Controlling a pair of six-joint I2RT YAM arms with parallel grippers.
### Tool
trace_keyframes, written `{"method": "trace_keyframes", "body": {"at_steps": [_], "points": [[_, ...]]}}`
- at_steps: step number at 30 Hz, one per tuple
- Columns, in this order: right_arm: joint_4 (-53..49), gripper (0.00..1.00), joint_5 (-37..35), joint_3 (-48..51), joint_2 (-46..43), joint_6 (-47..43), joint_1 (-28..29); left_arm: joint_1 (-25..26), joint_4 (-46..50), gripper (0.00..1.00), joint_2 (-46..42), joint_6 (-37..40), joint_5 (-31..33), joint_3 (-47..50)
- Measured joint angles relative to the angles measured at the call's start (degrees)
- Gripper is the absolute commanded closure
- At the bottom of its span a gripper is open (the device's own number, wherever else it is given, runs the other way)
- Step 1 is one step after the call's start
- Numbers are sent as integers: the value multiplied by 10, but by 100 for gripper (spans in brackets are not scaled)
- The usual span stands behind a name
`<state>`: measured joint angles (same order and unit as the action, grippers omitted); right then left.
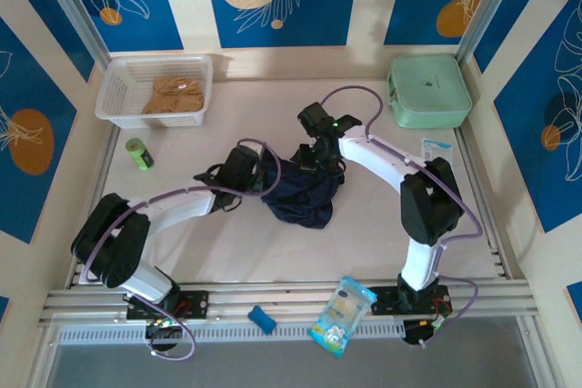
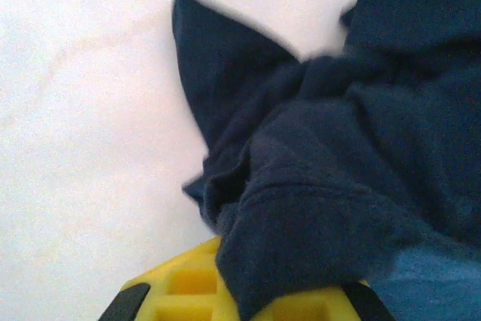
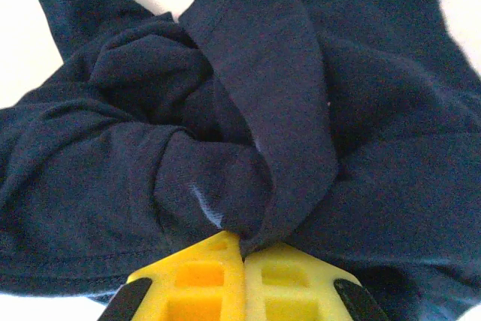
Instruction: Fold and stack the t-shirts
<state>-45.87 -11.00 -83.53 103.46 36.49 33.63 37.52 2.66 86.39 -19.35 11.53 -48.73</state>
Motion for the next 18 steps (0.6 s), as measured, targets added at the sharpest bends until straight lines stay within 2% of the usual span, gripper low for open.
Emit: {"method": "trace_keyframes", "body": {"at_steps": [2, 3, 7, 10, 13, 18], "points": [[0, 100, -2, 13, -25, 0, -10, 0, 17, 100, -23, 18, 11, -24], [0, 96, -2, 21, -43, 0, -16, 0, 29, 100, -38, 28, 16, -36], [4, 52, 5, 44, -115, -5, -34, 3, 86, 100, -104, 76, 32, -100], [4, 33, 9, 68, -169, -14, -50, 2, 124, 100, -130, 111, 43, -156], [15, 26, 21, 101, -211, -40, -65, 2, 149, 100, -136, 144, 47, -203], [66, 24, 59, 166, -255, -104, -80, 2, 180, 100, -124, 186, 56, -241]]}}
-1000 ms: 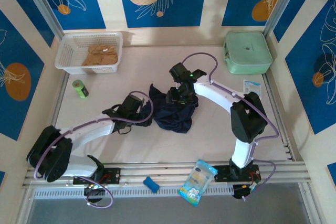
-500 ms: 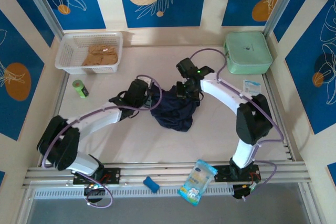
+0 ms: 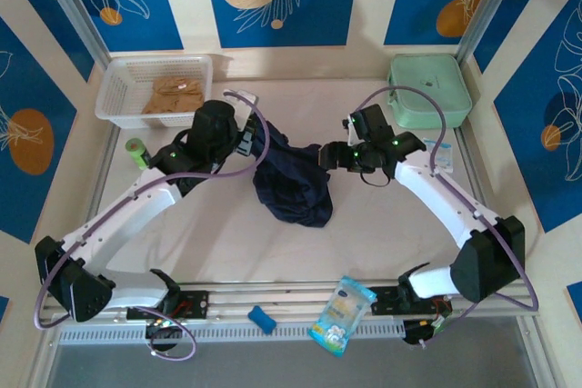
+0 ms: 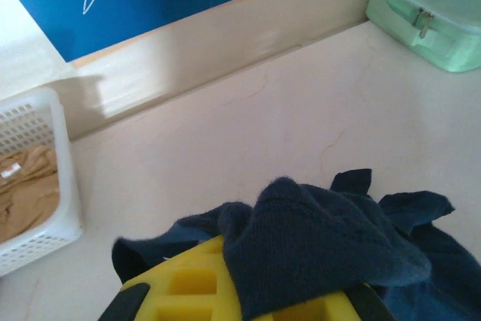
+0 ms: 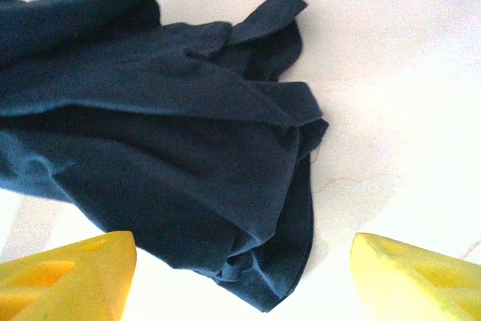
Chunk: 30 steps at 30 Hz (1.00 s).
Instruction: Fold and stack the t-shirts
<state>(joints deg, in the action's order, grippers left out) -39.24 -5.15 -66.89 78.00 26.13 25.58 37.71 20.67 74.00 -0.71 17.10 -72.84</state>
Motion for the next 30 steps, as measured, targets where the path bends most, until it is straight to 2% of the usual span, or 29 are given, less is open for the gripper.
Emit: {"method": "trace_keyframes", "body": {"at_steps": [3, 9, 13, 17, 24, 30], "points": [[40, 26, 22, 23, 14, -35, 3, 0, 9, 100, 20, 22, 10, -19], [128, 29, 39, 29, 102, -87, 7, 0, 18, 100, 49, 43, 19, -49], [154, 29, 41, 28, 136, -103, 8, 0, 28, 100, 55, 43, 19, -63], [156, 30, 40, 19, 136, -105, 11, 0, 44, 100, 55, 42, 19, -73], [154, 38, 39, 17, 149, -77, 5, 0, 75, 100, 54, 35, 19, -77], [110, 38, 34, 17, 174, -37, 4, 0, 119, 100, 42, 20, 19, -102]]}}
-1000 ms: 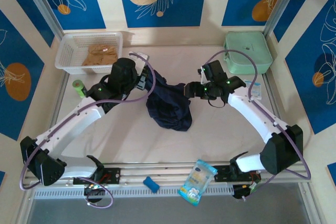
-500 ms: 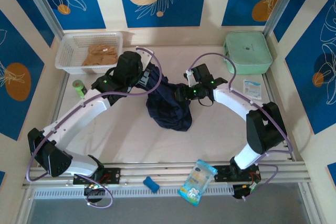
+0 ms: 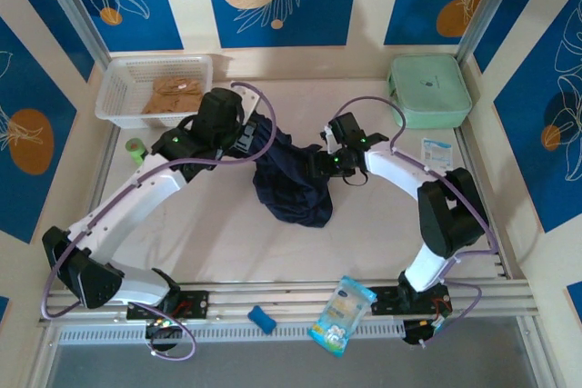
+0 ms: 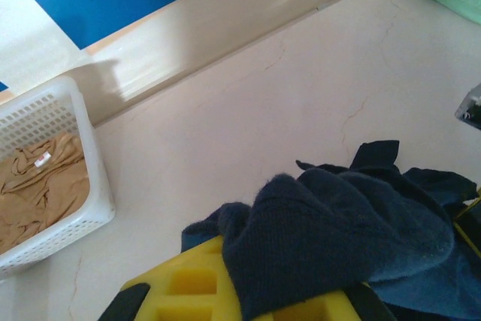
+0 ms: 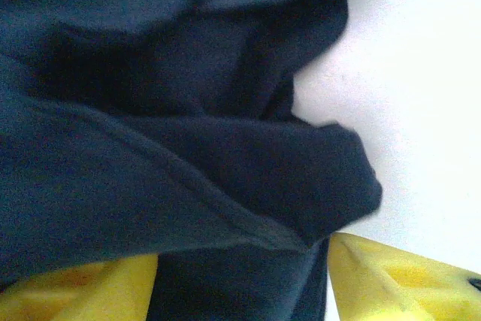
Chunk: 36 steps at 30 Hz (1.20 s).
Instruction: Fold and stack the t-shirts
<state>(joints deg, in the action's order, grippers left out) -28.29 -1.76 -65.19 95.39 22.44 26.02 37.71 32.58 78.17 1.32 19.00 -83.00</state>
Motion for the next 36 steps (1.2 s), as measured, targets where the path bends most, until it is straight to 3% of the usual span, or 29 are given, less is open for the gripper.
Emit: {"method": "trace_keyframes", "body": {"at_steps": [4, 10, 14, 19, 28, 36], "points": [[-55, 38, -8, 5, -44, 49, -1, 0, 35, 100, -10, -17, -6, -32], [-73, 56, 41, 73, -155, 141, -3, 0, 83, 100, -17, -45, -26, -61], [-37, 76, 114, 115, -97, 197, -1, 0, 115, 100, -17, -64, -47, -68], [0, 85, 179, 91, 39, 234, 17, 6, 136, 100, -19, -89, -75, -73], [24, 87, 250, -136, 250, 232, -1, 50, 162, 100, -61, -144, -151, -64], [-28, 83, 300, -517, 487, 190, -44, 153, 146, 100, -31, -189, -199, 1]]}}
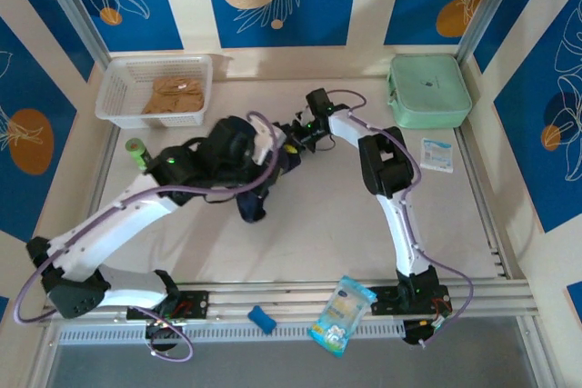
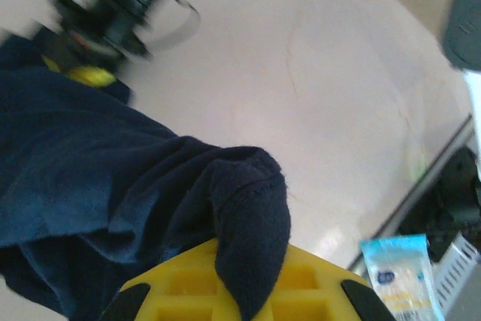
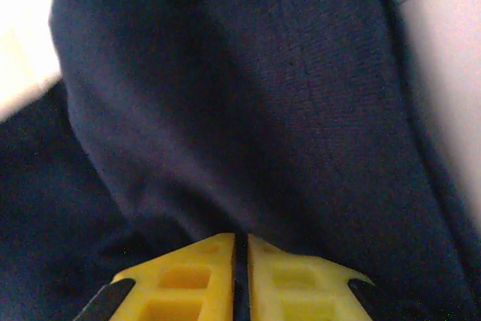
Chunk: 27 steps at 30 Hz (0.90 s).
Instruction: Fold and stack the t-shirts
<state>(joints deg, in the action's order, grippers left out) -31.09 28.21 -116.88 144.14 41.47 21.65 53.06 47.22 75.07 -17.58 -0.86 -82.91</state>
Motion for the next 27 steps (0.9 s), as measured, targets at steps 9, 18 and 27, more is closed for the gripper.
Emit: {"method": "trace_keyframes", "body": {"at_steps": [9, 18, 27], "points": [[-119, 54, -41, -157, 57, -42, -52, 64, -133, 96, 226, -21, -22, -5], [-86, 45, -191, 229, -271, -75, -171, 80, -194, 1, 372, -15, -56, -125], [-33, 47, -222, 460, -462, -151, -144, 58, -136, 0, 235, -6, 64, -88]]}}
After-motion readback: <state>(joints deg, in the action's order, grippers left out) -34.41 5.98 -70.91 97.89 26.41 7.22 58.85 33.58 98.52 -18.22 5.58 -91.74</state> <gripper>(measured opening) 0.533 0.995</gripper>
